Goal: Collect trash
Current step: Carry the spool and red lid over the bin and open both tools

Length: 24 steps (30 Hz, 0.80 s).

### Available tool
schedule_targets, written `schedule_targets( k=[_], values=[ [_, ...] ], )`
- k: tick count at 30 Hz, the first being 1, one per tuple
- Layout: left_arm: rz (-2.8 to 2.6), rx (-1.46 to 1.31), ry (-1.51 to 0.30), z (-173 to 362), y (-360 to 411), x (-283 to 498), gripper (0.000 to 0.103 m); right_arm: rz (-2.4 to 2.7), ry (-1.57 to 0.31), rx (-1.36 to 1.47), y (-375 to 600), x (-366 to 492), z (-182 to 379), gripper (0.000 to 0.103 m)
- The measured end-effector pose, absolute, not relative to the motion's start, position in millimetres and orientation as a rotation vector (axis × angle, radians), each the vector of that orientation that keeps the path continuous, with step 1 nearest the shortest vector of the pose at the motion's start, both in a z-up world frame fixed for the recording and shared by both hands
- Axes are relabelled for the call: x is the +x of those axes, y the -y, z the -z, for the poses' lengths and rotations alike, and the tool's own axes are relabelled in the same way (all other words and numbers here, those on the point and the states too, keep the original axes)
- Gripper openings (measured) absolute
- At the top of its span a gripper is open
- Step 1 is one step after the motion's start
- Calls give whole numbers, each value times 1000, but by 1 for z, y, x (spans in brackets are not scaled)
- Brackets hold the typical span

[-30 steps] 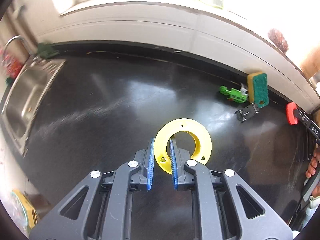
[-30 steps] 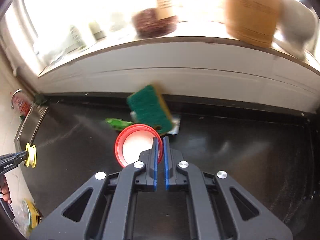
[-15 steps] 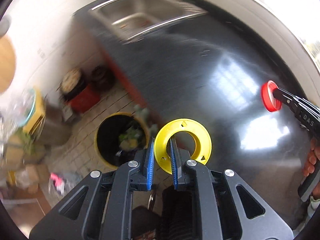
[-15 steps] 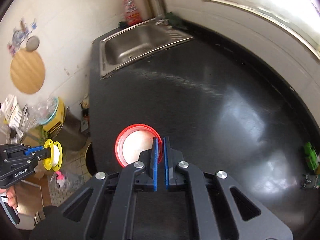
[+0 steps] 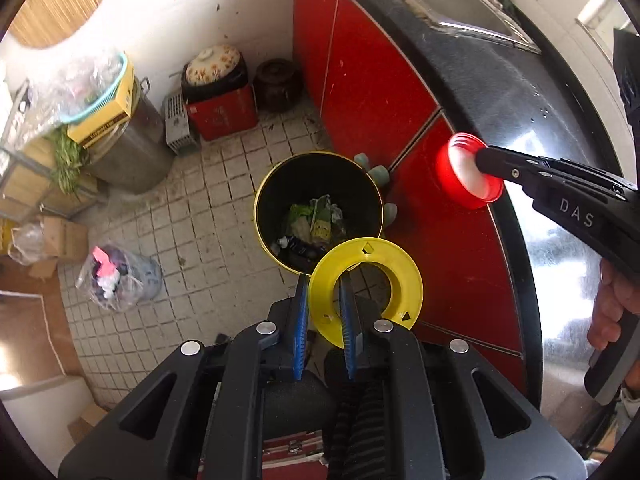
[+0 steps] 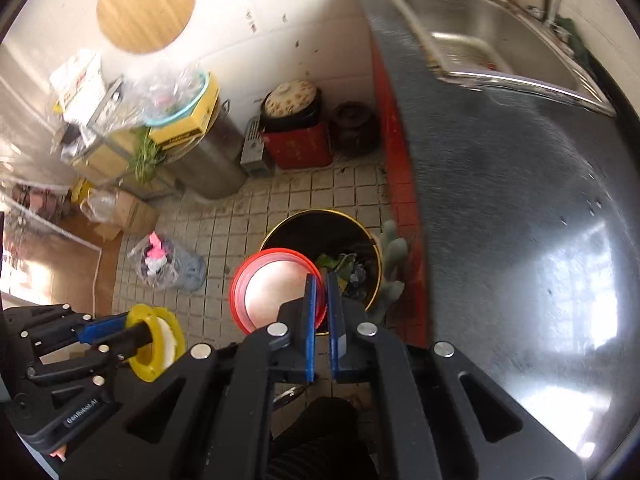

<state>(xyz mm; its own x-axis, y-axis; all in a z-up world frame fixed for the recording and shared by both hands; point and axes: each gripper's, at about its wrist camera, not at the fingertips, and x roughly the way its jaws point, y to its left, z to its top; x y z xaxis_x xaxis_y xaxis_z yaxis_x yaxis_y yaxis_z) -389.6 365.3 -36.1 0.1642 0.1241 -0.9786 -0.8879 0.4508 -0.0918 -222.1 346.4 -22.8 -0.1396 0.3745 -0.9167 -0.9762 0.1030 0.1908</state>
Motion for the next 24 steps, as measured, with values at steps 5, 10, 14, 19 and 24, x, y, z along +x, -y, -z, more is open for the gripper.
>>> schedule_targets(
  k=[5, 10, 14, 19, 24],
  values=[
    [-829, -863, -1178, 61, -383, -388, 14, -1374, -1121, -812, -378, -237, 41, 6],
    [-814, -899, -1185, 91, -402, -386, 14, -1355, -1134, -887, -404, -241, 71, 6],
    [-798, -931, -1207, 129, -419, -384, 14, -1356, -1163, -950, -423, -247, 108, 6],
    [-771, -984, -1229, 177, -435, -382, 14, -1342, -1221, -990, -446, -252, 160, 6],
    [-761, -1039, -1244, 209, -448, -383, 14, -1320, -1253, -998, -458, -247, 189, 6]
  ],
)
